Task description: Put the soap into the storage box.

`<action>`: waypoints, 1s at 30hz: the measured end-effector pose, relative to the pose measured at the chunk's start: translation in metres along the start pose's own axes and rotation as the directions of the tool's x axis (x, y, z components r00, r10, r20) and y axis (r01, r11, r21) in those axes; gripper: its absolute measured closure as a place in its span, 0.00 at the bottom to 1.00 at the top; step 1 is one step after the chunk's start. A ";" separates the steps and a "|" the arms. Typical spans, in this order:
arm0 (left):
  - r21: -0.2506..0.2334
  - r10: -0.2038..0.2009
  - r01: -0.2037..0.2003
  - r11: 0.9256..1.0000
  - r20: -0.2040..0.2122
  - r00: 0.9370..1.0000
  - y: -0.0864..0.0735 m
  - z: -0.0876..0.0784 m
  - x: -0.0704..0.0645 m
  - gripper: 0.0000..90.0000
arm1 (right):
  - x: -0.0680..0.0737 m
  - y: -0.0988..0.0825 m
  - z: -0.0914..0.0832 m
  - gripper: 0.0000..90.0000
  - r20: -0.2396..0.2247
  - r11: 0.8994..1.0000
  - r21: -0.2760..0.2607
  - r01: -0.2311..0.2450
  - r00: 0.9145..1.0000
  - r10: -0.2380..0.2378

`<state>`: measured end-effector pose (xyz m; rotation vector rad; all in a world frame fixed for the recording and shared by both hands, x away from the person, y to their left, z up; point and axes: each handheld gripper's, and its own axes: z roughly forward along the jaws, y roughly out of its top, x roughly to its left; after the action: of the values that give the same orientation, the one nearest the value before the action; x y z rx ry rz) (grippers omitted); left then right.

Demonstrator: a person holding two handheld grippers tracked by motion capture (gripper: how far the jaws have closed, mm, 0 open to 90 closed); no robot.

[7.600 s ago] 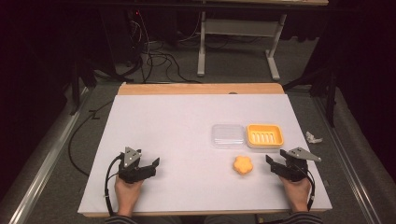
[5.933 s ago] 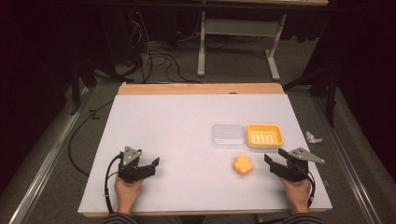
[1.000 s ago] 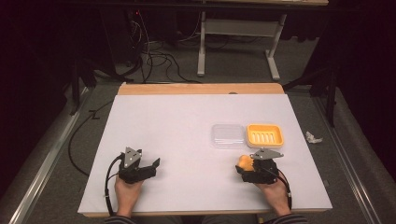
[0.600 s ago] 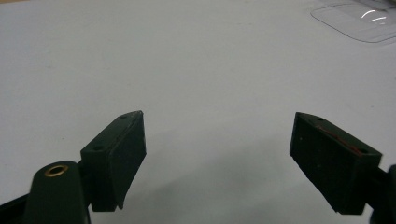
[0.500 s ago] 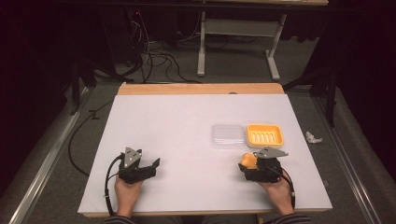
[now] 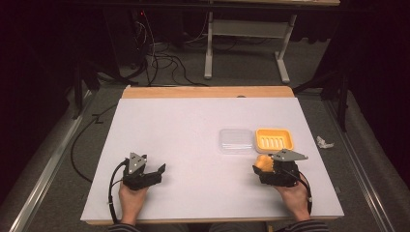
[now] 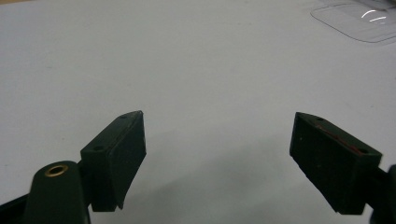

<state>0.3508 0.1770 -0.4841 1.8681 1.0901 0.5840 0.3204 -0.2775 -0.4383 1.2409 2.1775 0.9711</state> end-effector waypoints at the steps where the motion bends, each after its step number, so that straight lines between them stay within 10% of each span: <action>1: 0.000 0.000 0.000 1.000 0.000 1.000 0.000 0.000 0.000 0.21 | -0.001 0.001 -0.001 0.29 0.005 1.000 -0.003 -0.007 1.000 0.007; 30: 0.000 0.001 -0.001 1.000 -0.002 1.000 0.000 0.000 0.000 0.21 | -0.052 0.017 -0.022 0.29 0.063 0.994 -0.038 -0.105 0.992 0.107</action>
<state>0.3508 0.1768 -0.4841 1.8685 1.0905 0.5858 0.3409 -0.3247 -0.4088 1.3644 2.0544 0.9924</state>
